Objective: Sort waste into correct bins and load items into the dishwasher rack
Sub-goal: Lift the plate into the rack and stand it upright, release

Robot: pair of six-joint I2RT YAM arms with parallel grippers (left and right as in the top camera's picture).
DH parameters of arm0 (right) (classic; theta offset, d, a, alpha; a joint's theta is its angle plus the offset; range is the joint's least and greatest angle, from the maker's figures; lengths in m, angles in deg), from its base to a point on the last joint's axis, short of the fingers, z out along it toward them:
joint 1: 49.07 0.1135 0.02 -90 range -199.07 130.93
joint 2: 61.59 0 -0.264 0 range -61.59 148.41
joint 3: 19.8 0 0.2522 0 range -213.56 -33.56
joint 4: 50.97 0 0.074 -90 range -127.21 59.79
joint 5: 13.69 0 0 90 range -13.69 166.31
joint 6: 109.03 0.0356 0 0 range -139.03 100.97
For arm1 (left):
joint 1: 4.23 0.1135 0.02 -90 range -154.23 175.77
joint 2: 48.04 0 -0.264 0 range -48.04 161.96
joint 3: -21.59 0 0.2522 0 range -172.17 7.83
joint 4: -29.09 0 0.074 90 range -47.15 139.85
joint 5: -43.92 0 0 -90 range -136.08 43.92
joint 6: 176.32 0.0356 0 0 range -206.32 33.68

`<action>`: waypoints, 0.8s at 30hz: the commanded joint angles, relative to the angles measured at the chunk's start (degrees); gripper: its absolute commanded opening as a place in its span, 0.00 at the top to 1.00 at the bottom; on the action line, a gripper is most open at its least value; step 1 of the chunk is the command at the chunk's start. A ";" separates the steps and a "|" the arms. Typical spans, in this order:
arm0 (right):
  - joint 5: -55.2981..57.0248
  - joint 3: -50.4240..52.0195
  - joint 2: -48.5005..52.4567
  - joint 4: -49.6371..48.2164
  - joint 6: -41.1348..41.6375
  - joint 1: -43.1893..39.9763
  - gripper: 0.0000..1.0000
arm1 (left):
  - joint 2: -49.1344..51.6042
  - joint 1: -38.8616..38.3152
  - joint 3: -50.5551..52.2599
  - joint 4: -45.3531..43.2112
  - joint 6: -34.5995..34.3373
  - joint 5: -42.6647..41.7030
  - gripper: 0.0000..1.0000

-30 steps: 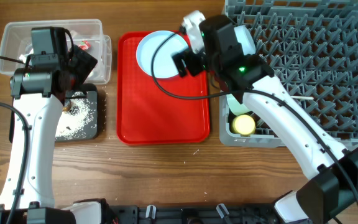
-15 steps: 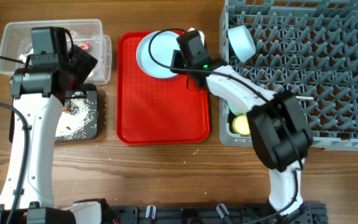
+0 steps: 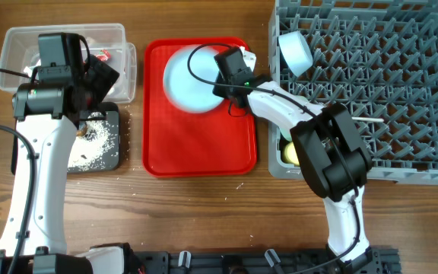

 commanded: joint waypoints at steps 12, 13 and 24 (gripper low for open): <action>16.55 -0.20 -25.18 5.62 -24.04 -0.26 0.96 | -0.94 0.24 -0.81 -0.02 0.33 -0.09 0.00; 24.33 -0.20 -29.09 6.47 -27.56 -0.55 0.96 | -0.94 0.24 -0.81 -0.02 0.33 -0.09 0.00; 62.23 0.37 -38.05 14.69 -61.59 -11.58 0.96 | -0.94 0.24 -0.81 -0.02 0.31 -0.09 0.00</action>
